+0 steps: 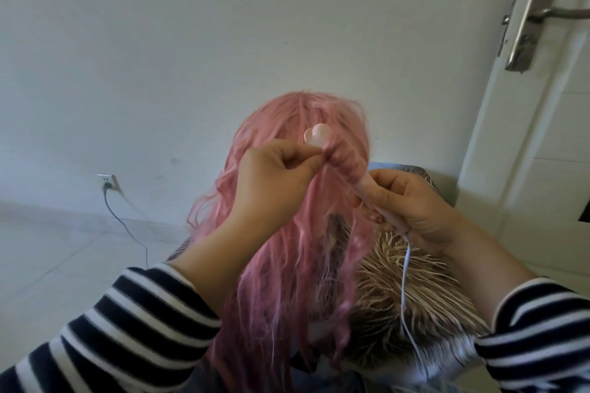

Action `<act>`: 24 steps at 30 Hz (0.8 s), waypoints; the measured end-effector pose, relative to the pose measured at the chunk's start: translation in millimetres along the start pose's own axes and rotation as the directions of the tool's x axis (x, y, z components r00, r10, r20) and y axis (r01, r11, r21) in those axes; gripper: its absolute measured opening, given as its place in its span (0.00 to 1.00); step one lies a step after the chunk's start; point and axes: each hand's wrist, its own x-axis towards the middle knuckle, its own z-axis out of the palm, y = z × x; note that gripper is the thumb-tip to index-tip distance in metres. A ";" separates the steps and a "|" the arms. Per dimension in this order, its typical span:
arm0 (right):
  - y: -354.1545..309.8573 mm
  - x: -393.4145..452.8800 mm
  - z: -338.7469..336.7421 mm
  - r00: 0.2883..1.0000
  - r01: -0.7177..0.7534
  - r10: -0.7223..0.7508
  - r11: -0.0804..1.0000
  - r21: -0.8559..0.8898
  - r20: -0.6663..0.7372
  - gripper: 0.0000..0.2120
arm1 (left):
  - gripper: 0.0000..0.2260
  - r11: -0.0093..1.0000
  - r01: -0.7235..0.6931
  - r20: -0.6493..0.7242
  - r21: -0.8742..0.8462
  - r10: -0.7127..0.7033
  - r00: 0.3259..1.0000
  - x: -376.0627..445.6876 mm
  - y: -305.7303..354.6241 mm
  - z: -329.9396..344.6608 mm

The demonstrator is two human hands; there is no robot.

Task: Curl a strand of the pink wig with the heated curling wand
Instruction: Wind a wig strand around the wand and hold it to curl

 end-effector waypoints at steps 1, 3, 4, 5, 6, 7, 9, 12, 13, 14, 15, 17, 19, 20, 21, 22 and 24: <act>0.2 0.0 0.7 1.000 -0.002 0.002 1.000 0.002 -0.001 0.23 | 0.09 1.000 -0.010 -0.006 0.014 0.010 1.000 -2.3 -0.8 0.9; -0.1 -0.3 2.9 1.000 -0.005 0.005 1.000 -0.004 0.001 0.22 | 0.12 0.998 -0.034 -0.012 0.054 0.035 0.999 -5.7 -2.0 3.2; -0.1 0.1 3.9 1.000 -0.006 0.006 1.000 -0.008 0.004 0.22 | 0.13 0.996 -0.043 -0.012 0.076 0.044 0.999 -6.6 -3.0 4.1; -0.2 0.1 4.5 1.000 -0.009 0.009 1.000 -0.008 0.005 0.23 | 0.12 0.995 -0.046 -0.008 0.093 0.047 0.999 -7.7 -3.5 4.9; -0.5 0.1 4.9 1.000 -0.014 0.014 1.000 -0.003 0.005 0.23 | 0.12 0.993 -0.048 -0.004 0.107 0.048 0.999 -8.6 -4.9 5.7; -1.1 0.4 5.2 1.000 -0.021 0.021 1.000 0.005 0.006 0.24 | 0.10 0.992 -0.050 -0.001 0.119 0.051 0.999 -9.6 -5.8 6.5; -2.0 0.5 5.9 0.999 -0.036 0.035 0.999 0.019 0.011 0.25 | 0.05 0.988 -0.061 0.001 0.139 0.061 0.998 -10.5 -8.4 7.9; -3.5 1.2 5.5 0.998 -0.055 0.055 0.998 0.035 0.019 0.26 | 0.03 0.982 -0.095 0.008 0.164 0.095 0.995 -12.4 -10.3 10.0; -3.8 1.7 5.2 0.998 -0.063 0.062 0.998 0.030 0.024 0.27 | 0.03 0.978 -0.112 0.010 0.175 0.112 0.994 -13.7 -10.5 10.8; -4.1 2.3 5.0 0.997 -0.071 0.070 0.997 0.016 0.026 0.29 | 0.04 0.975 -0.123 0.012 0.185 0.123 0.992 -15.0 -10.7 11.5; -4.2 2.7 4.6 0.997 -0.076 0.076 0.997 -0.002 0.024 0.30 | 0.04 0.972 -0.128 0.018 0.196 0.127 0.992 -16.1 -10.8 11.9; -3.1 3.6 3.4 0.997 -0.080 0.080 0.996 -0.027 0.010 0.30 | 0.04 0.970 -0.124 0.031 0.209 0.120 0.992 -17.2 -11.6 11.4; -1.9 3.8 2.9 0.997 -0.071 0.071 0.997 -0.038 -0.006 0.29 | 0.03 0.971 -0.113 0.042 0.211 0.107 0.993 -16.9 -11.6 9.1; -1.4 3.9 3.1 0.998 -0.063 0.063 0.997 -0.039 -0.016 0.29 | 0.03 0.970 -0.105 0.049 0.217 0.096 0.994 -16.9 -10.9 7.5; -0.9 4.1 3.3 0.998 -0.054 0.053 0.998 -0.039 -0.025 0.29 | 0.03 0.969 -0.091 0.060 0.229 0.079 0.995 -16.9 -9.8 6.2; -0.6 4.1 3.6 0.999 -0.045 0.044 0.998 -0.040 -0.031 0.29 | 0.03 0.966 -0.077 0.075 0.248 0.060 0.995 -17.1 -9.1 4.9; -0.5 4.1 4.7 0.999 -0.031 0.029 0.998 -0.056 -0.037 0.29 | 0.03 0.954 -0.066 0.108 0.292 0.036 0.994 -17.7 -7.9 2.5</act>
